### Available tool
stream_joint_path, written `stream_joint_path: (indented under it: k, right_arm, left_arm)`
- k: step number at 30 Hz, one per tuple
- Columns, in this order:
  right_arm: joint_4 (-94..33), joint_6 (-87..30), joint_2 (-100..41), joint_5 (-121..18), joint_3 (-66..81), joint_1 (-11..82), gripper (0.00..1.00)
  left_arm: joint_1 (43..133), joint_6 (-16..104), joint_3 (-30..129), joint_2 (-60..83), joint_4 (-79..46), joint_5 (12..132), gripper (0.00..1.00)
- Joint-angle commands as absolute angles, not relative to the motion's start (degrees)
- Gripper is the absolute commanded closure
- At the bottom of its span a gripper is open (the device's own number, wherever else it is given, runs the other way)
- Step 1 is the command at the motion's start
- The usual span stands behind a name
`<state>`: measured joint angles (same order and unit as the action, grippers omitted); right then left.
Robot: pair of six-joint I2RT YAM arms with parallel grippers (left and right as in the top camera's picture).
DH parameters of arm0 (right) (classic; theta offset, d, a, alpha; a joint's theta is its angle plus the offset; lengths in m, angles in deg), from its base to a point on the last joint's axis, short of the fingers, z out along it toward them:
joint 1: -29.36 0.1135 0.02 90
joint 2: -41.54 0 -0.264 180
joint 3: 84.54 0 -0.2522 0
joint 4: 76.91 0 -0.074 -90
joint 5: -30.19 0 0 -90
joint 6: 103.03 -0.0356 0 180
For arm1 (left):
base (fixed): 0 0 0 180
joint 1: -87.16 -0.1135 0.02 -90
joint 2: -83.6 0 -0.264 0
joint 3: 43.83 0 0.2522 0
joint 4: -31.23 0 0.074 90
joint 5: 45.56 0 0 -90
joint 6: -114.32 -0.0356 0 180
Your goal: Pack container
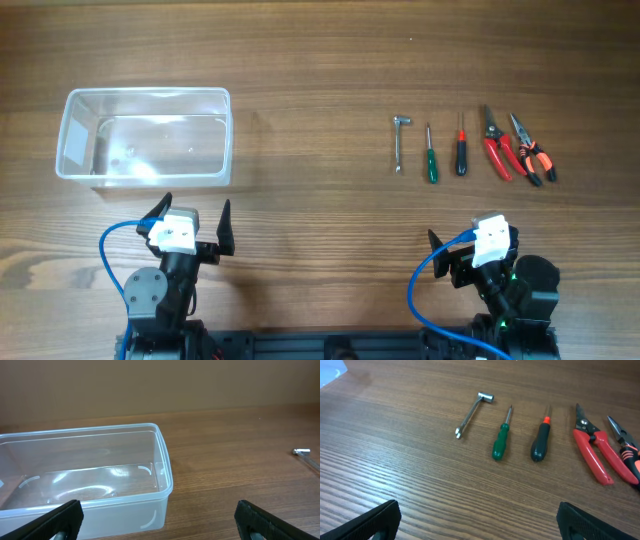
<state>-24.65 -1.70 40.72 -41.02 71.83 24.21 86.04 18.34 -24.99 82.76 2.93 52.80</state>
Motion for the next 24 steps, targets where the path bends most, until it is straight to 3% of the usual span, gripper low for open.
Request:
stream_joint_path:
  k: [1,12,20,24]
  right_arm:
    - [-24.78,-2.57,41.23,-41.83,71.98,23.92,0.0]
    - [-27.03,-3.64,41.23,-41.68,71.98,23.92,0.0]
    - [-33.61,-31.77,41.23,-35.69,71.98,23.92,0.0]
    - [-34.09,-44.78,41.23,-36.83,71.98,23.92,0.0]
  left_arm:
    - [86.32,17.23,-25.58,83.22,3.17,52.47,0.0]
    - [86.32,17.23,-25.58,83.22,3.17,52.47,0.0]
    - [86.32,17.36,-25.58,83.22,3.1,54.53,0.0]
    - [86.32,24.44,-25.58,83.18,3.56,58.62,0.0]
